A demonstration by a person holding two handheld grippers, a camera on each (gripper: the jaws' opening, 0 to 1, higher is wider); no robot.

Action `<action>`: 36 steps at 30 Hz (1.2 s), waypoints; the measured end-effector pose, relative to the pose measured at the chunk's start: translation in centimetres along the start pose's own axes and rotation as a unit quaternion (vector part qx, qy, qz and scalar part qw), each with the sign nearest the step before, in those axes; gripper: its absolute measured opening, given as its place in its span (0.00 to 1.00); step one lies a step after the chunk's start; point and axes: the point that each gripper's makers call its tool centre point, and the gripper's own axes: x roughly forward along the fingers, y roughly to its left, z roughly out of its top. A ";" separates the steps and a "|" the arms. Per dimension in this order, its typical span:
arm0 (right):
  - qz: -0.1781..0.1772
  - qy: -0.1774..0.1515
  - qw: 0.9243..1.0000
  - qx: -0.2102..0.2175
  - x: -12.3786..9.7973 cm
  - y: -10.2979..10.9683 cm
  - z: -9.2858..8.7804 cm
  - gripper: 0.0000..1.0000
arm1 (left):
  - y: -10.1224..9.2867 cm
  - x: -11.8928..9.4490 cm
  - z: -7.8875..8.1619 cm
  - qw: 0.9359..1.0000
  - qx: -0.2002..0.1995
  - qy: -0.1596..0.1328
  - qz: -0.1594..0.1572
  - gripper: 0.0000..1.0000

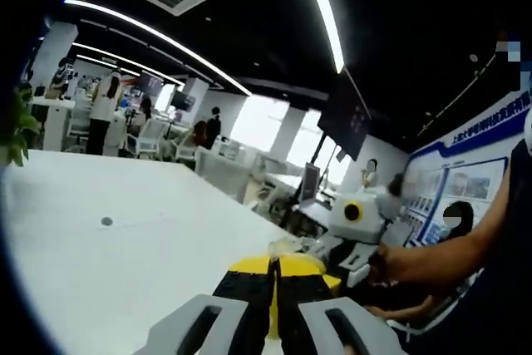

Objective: Compare the silicone blocks by pressing each to a similar depth, holding the contact briefly, and releasing to observe deformation and rebound differences across the visible hardness samples.

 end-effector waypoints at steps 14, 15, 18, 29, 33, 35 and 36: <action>0.004 0.009 1.000 -0.002 -0.6 -0.1 -0.5 0.04 | -0.6 0.4 -0.4 0.999 0.039 0.001 -0.012 0.00; 0.004 0.011 1.000 -0.003 -0.6 0.0 -0.6 0.04 | -0.6 0.4 -0.5 0.999 0.038 0.003 -0.011 0.00; 0.006 0.007 1.000 0.000 -0.7 0.1 -0.5 0.05 | -0.7 0.4 -0.4 0.999 0.030 0.001 -0.012 0.00; 0.011 -0.004 1.000 0.002 -1.2 -0.2 -1.0 0.09 | -1.1 0.8 -0.7 0.999 0.032 0.018 -0.004 0.00; 0.009 -0.012 1.000 0.002 -1.4 -0.4 -0.9 0.11 | -1.4 0.9 -0.5 0.999 0.040 0.014 -0.004 0.00; 0.013 -0.017 1.000 0.001 -1.6 -0.2 -0.7 0.12 | -1.9 0.9 -0.2 0.999 0.039 0.007 -0.005 0.00; 0.010 -0.022 1.000 -0.007 -1.7 -0.3 -0.5 0.12 | -2.1 1.0 0.0 0.999 0.038 0.003 -0.006 0.00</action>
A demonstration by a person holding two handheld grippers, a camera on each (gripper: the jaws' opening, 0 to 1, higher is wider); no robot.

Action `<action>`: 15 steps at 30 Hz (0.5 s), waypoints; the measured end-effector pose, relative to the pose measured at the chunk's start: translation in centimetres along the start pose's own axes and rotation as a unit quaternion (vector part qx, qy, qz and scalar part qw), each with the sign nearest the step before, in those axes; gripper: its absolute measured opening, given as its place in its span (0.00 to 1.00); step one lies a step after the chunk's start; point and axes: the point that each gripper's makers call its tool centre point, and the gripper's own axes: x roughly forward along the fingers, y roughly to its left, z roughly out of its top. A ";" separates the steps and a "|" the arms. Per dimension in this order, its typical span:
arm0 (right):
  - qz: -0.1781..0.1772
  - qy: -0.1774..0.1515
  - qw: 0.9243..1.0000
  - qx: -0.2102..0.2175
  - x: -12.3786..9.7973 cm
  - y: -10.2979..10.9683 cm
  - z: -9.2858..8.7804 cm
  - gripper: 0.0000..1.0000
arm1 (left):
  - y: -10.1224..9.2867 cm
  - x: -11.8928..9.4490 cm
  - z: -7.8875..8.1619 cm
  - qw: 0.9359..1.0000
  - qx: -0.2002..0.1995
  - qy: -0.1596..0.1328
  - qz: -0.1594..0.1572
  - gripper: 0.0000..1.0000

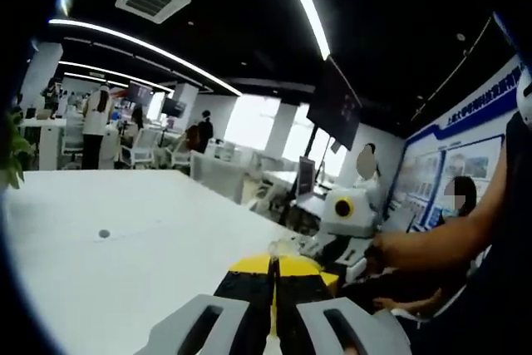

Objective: Compare the silicone blocks by pressing each to a similar depth, holding the contact briefly, and releasing to observe deformation and rebound differences across the visible hardness samples.

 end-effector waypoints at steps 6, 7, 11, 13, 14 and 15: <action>-0.009 -0.013 1.000 -0.026 -0.3 0.1 0.6 0.15 | -1.0 0.2 1.0 1.000 -0.019 -0.002 -0.015 0.00; -0.011 -0.016 0.999 -0.028 -0.3 0.1 0.6 0.15 | -0.9 0.3 1.0 1.000 -0.020 0.000 -0.011 0.00; -0.020 -0.023 0.999 -0.015 -0.4 -0.4 0.6 0.19 | -1.2 0.6 1.1 1.000 -0.012 0.003 -0.017 0.00; -0.033 -0.013 0.999 -0.007 -0.5 -1.1 -0.1 0.26 | -1.5 0.9 1.0 1.000 -0.001 0.007 -0.024 0.00; -0.049 -0.001 0.999 0.001 -0.6 -1.6 -0.8 0.30 | -1.6 1.0 0.9 1.000 0.005 0.010 -0.026 0.00; -0.049 -0.003 0.999 -0.001 -0.6 -1.6 -0.8 0.35 | -1.7 1.2 0.6 0.999 0.012 0.016 -0.026 0.00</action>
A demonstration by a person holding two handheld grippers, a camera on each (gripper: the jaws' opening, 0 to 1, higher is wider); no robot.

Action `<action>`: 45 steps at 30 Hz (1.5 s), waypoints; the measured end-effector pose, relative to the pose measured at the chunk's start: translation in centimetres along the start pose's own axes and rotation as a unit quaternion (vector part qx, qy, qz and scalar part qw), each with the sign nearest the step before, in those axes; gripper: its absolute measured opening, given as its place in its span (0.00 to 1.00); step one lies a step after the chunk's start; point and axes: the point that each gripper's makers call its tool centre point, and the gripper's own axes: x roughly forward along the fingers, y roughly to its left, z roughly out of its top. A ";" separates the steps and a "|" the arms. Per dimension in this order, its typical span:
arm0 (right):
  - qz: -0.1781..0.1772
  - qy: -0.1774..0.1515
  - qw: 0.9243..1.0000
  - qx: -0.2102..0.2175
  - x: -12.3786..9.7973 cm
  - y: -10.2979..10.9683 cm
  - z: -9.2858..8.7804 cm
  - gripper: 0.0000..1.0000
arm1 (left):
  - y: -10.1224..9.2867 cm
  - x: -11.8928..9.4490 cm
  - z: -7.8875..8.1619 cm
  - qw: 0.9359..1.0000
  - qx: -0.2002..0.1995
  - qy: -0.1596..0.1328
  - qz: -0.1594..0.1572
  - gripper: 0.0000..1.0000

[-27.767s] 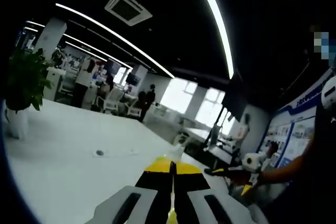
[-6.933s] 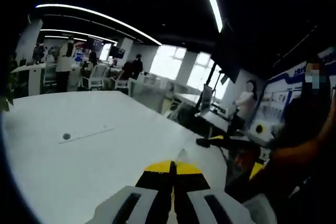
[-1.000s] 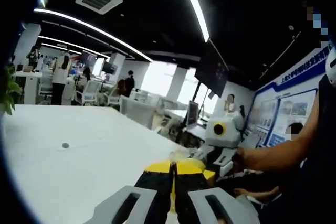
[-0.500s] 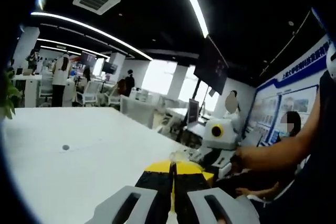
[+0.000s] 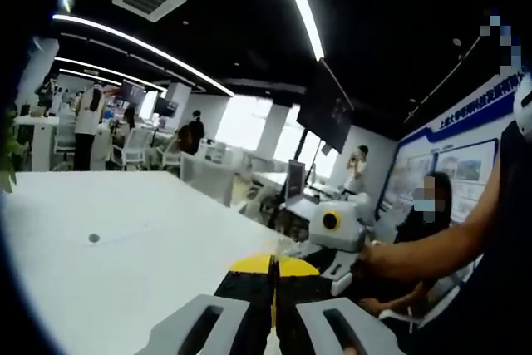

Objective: Compare the silicone blocks by pressing each to a similar depth, holding the contact briefly, and releasing to observe deformation and rebound differences across the visible hardness samples.

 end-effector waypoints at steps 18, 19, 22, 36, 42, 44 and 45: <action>-0.160 -0.035 0.986 -0.001 -7.0 -4.2 -2.1 0.96 | -0.2 2.4 -2.2 1.000 -0.016 0.012 -0.008 0.00; -0.167 -0.033 0.985 -0.003 -7.4 -4.3 -2.4 0.96 | -0.1 2.5 -2.2 1.000 -0.021 0.010 -0.007 0.00; -0.186 -0.020 0.982 -0.003 -8.2 -4.6 -3.7 0.96 | 0.1 2.8 -2.2 0.999 -0.036 0.001 -0.006 0.00; -0.221 -0.020 0.975 0.021 -10.4 -5.1 -5.9 0.96 | 0.7 4.4 -4.5 0.998 -0.057 0.004 0.012 0.00; -0.225 -0.011 0.974 0.034 -10.6 -5.2 -7.0 0.96 | 0.9 4.8 -6.3 0.996 -0.086 0.008 0.016 0.00; -0.226 -0.009 0.973 0.036 -10.7 -5.2 -7.2 0.96 | 0.9 4.9 -6.8 0.995 -0.095 0.010 0.015 0.00; -0.227 -0.009 0.973 0.038 -10.8 -5.2 -7.4 0.96 | 0.9 4.9 -7.0 0.995 -0.095 0.010 0.016 0.00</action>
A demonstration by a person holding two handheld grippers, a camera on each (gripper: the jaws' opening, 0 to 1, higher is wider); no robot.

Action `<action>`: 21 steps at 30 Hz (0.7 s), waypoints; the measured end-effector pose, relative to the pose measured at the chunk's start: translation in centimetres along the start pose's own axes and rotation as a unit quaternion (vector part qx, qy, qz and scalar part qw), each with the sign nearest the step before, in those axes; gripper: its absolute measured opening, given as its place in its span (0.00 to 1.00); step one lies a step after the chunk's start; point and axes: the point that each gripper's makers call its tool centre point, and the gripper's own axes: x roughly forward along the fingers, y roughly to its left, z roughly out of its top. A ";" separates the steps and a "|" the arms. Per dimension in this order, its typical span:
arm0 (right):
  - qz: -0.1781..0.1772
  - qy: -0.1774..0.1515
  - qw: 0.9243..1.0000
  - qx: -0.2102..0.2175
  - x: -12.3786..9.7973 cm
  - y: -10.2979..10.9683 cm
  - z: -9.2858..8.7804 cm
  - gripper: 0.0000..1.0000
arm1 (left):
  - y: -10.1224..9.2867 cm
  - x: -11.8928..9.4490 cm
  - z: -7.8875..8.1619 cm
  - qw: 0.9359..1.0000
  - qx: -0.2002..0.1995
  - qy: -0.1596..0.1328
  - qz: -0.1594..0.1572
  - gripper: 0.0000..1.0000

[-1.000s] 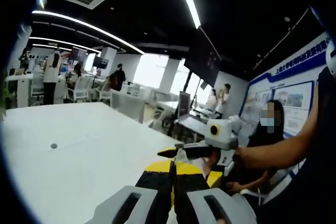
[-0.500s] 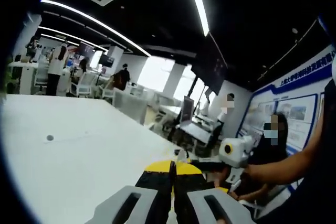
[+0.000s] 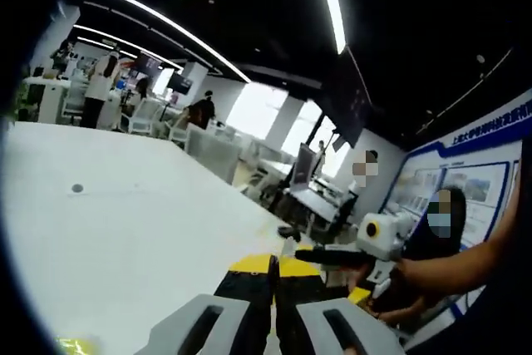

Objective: Compare the silicone blocks by pressing each to a similar depth, holding the contact briefly, and releasing to observe deformation and rebound differences across the visible hardness samples.

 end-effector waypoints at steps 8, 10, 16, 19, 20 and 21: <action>0.000 -0.025 0.999 0.020 -0.4 0.2 -0.5 0.97 | 1.0 0.3 -2.1 1.000 -0.022 0.011 0.009 0.00; -0.009 -0.022 1.000 0.003 -0.4 -0.1 -0.9 0.97 | 1.2 0.3 -2.3 1.000 -0.026 0.014 0.011 0.00; -0.039 -0.010 0.999 -0.018 -0.6 -1.0 -1.9 0.97 | 2.1 0.3 -2.9 0.999 -0.046 0.016 0.016 0.00; -0.042 -0.013 0.999 -0.018 -0.7 -1.2 -1.9 0.97 | 2.4 0.4 -3.2 0.998 -0.066 0.011 0.015 0.00; -0.041 -0.011 0.999 -0.016 -0.7 -1.2 -2.0 0.97 | 2.4 0.5 -3.3 0.997 -0.069 0.010 0.015 0.00; -0.041 -0.010 0.999 -0.014 -0.7 -1.2 -2.0 0.97 | 2.5 0.6 -3.5 0.997 -0.075 0.010 0.017 0.00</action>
